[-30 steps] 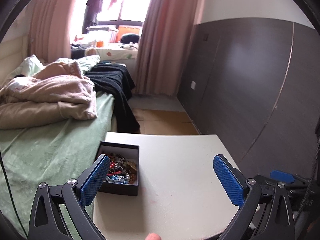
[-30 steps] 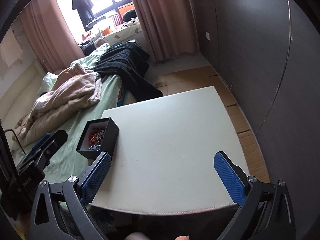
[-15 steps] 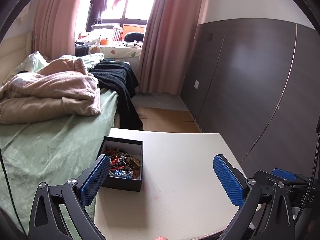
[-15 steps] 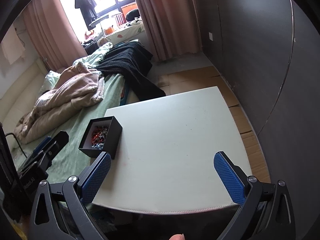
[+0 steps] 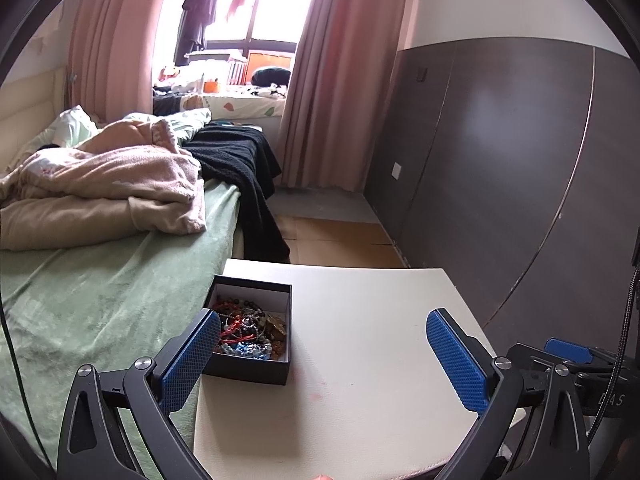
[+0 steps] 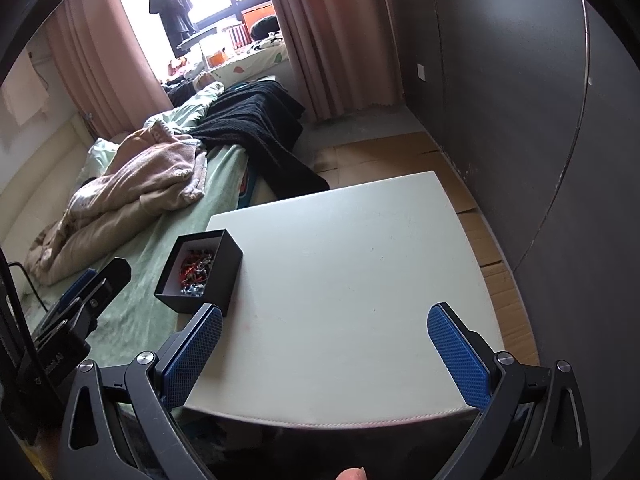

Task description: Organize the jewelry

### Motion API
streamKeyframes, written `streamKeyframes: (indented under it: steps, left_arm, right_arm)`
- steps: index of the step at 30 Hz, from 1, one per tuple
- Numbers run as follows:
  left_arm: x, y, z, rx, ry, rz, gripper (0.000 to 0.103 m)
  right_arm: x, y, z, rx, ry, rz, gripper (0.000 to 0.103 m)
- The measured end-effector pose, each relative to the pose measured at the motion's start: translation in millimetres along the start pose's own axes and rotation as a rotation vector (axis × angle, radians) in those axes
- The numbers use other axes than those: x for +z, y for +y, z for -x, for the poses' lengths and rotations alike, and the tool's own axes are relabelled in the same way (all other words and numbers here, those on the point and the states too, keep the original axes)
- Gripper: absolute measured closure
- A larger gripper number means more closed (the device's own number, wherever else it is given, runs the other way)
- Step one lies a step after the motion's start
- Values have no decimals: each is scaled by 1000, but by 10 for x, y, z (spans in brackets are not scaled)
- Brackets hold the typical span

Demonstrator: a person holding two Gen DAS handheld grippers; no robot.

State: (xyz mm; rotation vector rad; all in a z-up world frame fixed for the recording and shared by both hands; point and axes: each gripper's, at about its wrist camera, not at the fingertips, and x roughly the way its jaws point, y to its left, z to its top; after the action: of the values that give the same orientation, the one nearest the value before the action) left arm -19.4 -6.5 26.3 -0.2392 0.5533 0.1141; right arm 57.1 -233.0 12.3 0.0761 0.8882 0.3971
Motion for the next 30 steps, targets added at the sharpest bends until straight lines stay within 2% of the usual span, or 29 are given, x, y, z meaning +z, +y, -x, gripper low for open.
streamKeyframes:
  steps: [30]
  left_arm:
    - [-3,-27,-1,-4,-4,-1,0]
  right_arm:
    - [9,-43,-24,-16,7,-13,0]
